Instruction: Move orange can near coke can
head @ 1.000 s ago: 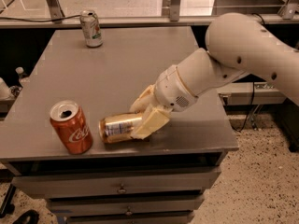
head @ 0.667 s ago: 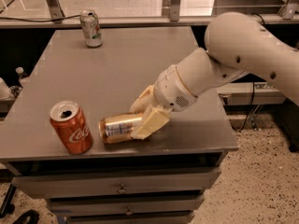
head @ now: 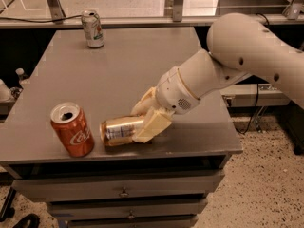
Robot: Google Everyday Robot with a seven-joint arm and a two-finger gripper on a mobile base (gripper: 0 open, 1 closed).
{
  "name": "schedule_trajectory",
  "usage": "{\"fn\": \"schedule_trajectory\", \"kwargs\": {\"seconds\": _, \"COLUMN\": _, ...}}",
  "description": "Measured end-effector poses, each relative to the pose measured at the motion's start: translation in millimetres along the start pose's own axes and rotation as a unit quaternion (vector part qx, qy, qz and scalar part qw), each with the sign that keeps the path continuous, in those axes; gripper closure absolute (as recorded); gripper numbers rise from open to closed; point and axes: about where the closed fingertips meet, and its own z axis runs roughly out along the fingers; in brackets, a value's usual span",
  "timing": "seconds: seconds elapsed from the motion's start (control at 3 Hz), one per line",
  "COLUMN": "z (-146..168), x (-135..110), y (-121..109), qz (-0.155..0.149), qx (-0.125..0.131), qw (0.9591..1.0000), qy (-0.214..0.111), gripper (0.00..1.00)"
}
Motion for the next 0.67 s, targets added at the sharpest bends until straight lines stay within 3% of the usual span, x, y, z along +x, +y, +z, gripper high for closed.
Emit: {"fn": "schedule_trajectory", "kwargs": {"seconds": 0.67, "z": 6.8, "x": 1.4, "y": 4.1, "qz": 0.002, "qx": -0.004, "qw": 1.0000, "qy": 0.001, "gripper": 0.13}}
